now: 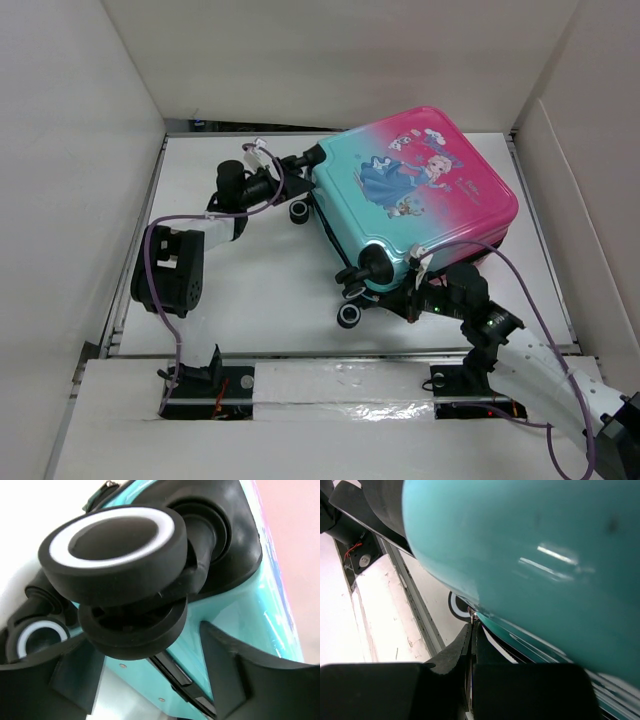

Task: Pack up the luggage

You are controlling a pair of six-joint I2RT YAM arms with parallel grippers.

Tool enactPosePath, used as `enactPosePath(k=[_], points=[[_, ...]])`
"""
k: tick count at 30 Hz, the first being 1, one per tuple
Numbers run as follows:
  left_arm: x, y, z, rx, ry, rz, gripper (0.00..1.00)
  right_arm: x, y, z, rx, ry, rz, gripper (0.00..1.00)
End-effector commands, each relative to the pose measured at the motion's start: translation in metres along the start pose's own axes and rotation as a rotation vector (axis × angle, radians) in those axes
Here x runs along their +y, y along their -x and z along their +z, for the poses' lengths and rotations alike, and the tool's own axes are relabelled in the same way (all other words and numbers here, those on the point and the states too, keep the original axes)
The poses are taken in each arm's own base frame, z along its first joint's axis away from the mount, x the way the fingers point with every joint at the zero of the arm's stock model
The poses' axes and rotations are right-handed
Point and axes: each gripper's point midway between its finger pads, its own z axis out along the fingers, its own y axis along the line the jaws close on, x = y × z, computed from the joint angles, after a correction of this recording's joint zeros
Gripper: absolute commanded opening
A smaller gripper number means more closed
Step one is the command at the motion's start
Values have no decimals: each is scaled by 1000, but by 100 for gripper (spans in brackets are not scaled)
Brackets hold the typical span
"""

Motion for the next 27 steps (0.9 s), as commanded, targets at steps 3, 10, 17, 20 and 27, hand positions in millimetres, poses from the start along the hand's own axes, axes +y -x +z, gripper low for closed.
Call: enactPosePath(k=[3, 10, 17, 20, 27], points=[[-32, 48, 3, -105, -45, 146, 84, -14, 38, 0, -109, -70, -71, 0], [0, 66, -1, -172, 142, 285, 98, -13, 39, 2, -109, -61, -75, 0], [6, 74, 1, -175, 133, 438, 99, -11, 37, 2, -106, -49, -78, 0], [1, 77, 4, -173, 106, 471, 99, -11, 38, 2, -108, -45, -78, 0], [-14, 86, 1, -161, 110, 583, 99, -10, 37, 3, -103, -37, -80, 0]])
